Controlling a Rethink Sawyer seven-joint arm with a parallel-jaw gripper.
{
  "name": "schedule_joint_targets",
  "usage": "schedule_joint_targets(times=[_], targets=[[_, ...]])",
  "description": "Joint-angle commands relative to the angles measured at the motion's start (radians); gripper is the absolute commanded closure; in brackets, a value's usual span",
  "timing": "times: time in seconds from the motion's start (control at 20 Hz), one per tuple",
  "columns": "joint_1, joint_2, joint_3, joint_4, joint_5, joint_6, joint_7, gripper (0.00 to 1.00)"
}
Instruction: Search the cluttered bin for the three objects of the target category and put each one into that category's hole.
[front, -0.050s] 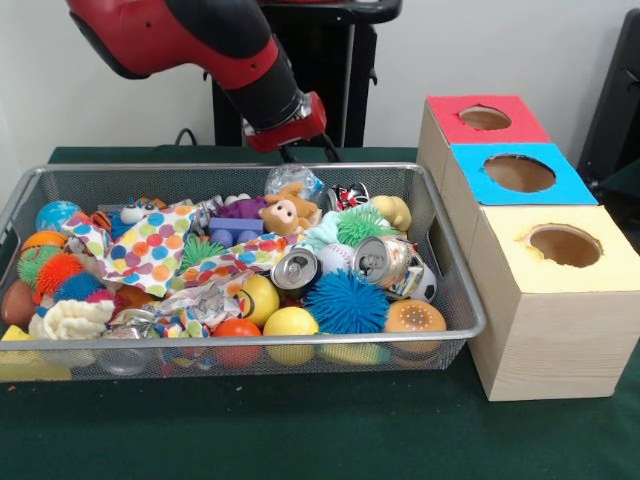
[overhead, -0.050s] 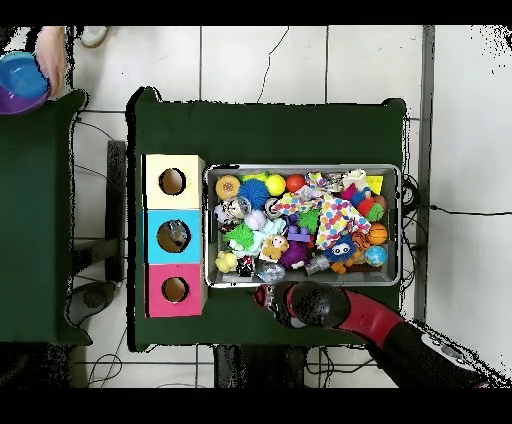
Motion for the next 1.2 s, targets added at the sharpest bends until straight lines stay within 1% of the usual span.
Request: schedule_joint_targets(times=[0.05, 0.15, 0.2, 0.35, 0.55, 0.6, 0.75, 0.8, 0.85, 0.95, 1.05, 1.1, 1.15, 1.2], targets=[[0.014, -0.100, 0.010, -0.101, 0.043, 0.074, 0.070, 0.00], [0.014, -0.117, 0.007, -0.085, 0.045, 0.079, 0.073, 0.00], [0.008, -0.139, 0.012, -0.067, 0.049, 0.081, 0.075, 0.00], [0.013, -0.173, 0.006, -0.054, 0.053, 0.094, 0.083, 0.00], [0.016, -0.195, 0.013, -0.049, 0.065, 0.120, 0.082, 0.00], [0.014, -0.216, 0.018, -0.031, 0.072, 0.121, 0.087, 0.00], [0.017, -0.238, 0.013, -0.010, 0.078, 0.116, 0.097, 0.00], [0.022, -0.246, 0.016, -0.032, 0.093, 0.142, 0.095, 0.00], [0.024, -0.249, 0.014, -0.035, 0.098, 0.149, 0.097, 0.00], [0.028, -0.247, 0.008, -0.040, 0.102, 0.149, 0.099, 0.00], [0.051, -0.228, -0.012, -0.039, 0.097, 0.127, 0.118, 0.00], [0.065, -0.234, -0.013, -0.076, 0.114, 0.165, 0.116, 0.00], [0.074, -0.239, -0.020, -0.085, 0.116, 0.175, 0.117, 0.00], [0.071, -0.263, -0.027, -0.038, 0.110, 0.151, 0.127, 0.00]])
